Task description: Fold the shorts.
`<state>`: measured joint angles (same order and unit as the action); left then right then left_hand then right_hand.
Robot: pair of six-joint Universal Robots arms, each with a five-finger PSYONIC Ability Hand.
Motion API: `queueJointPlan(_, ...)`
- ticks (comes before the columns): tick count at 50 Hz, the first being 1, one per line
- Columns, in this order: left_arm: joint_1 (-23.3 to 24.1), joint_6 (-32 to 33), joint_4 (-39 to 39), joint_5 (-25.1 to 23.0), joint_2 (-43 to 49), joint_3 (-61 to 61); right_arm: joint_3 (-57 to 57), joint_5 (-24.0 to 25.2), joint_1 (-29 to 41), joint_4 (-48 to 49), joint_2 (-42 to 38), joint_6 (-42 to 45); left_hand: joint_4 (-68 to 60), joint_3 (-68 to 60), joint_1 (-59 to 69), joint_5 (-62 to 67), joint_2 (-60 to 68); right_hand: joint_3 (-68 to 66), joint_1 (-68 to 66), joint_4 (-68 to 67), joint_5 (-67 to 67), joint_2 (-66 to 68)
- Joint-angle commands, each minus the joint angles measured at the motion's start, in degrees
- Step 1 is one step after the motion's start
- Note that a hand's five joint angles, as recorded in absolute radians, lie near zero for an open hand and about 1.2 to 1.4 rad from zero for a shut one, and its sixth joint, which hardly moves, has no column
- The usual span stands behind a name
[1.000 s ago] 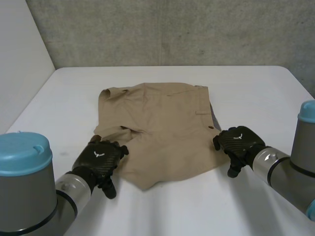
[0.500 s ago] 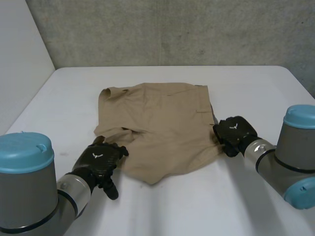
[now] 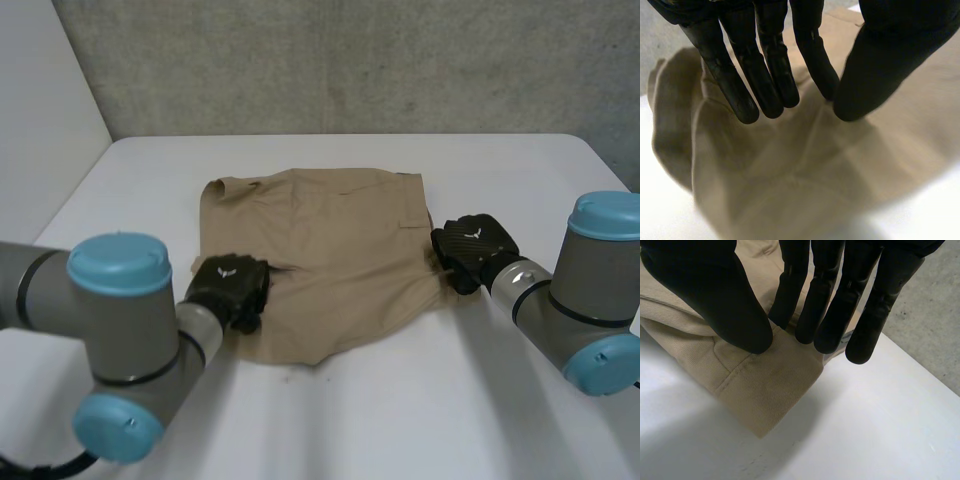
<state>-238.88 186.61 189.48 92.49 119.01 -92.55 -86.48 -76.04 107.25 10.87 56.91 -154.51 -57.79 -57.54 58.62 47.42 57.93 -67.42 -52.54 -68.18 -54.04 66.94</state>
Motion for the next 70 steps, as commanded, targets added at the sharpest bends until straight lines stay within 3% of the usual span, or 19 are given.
queueJointPlan(1, -0.45, 0.07, 0.01, -0.38, 5.52, 13.86, -0.09, -0.07, 0.07, -0.06, 0.04, 0.08, -15.16, -15.41, 14.33, 15.54, 15.03, -12.58, -27.46, -11.82, -15.96, 13.06)
queueJointPlan(9, -1.50, 4.45, -3.41, -0.29, 12.39, 22.59, -0.18, -1.48, 0.07, -0.06, 0.04, 0.08, -13.82, -14.07, 12.99, 14.20, 13.69, -12.58, -27.46, -11.82, -15.96, 13.06)
queueJointPlan(11, -1.41, 5.25, -4.55, -0.38, 12.12, 21.98, -0.26, -1.65, 0.07, -0.15, 0.04, 0.08, -10.79, -11.04, 9.96, 11.17, 10.66, -12.58, -27.46, -11.82, -15.96, 13.06)
queueJointPlan(12, -0.98, 5.34, -6.30, -0.38, 10.38, 20.06, -0.53, -1.66, 0.07, -0.15, 0.13, 0.08, -2.46, -2.71, 1.63, 2.84, 2.33, -12.58, -27.46, -11.82, -15.96, 13.06)
queueJointPlan(15, -0.80, 5.25, -6.93, -0.38, 9.22, 18.99, -0.53, -1.74, 0.07, -0.15, 0.30, 0.08, 0.14, -0.11, -0.97, 0.23, -0.28, -12.58, -27.46, -11.82, -15.96, 13.06)
queueJointPlan(16, -0.62, 4.99, -8.06, -0.38, 2.70, 13.24, -0.53, -1.74, -0.02, -0.15, 0.48, 0.08, 5.81, 5.55, -6.63, -5.43, -5.94, -12.58, -27.46, -11.82, -15.96, 13.06)
queueJointPlan(20, -0.62, 4.20, -7.63, -0.56, -5.51, 3.64, -0.53, -1.74, -0.11, -0.15, 0.74, 0.08, 9.39, 9.13, -10.21, -9.01, -9.52, -12.58, -27.46, -11.82, -15.96, 13.06)
queueJointPlan(29, -0.18, 2.79, -7.81, -0.64, -15.56, -11.15, -0.79, -1.74, -0.37, -0.15, 0.66, 0.08, 27.72, 27.47, -28.55, -27.34, -27.85, -12.58, -27.46, -11.82, -15.96, 13.06)
queueJointPlan(41, -0.01, 2.70, -5.35, -0.47, -10.65, -13.18, -1.32, -1.74, 0.07, -0.24, 0.74, 0.17, 24.37, 24.12, -25.20, -23.99, -24.50, -12.58, -27.46, -11.82, -15.96, 13.06)
queueJointPlan(70, -0.45, 3.76, -3.24, -0.03, 5.35, 4.31, -2.37, -1.66, 0.07, -0.15, 1.01, 0.43, 16.80, 16.55, -17.63, -16.42, -16.93, -12.58, -27.46, -11.82, -15.96, 13.06)
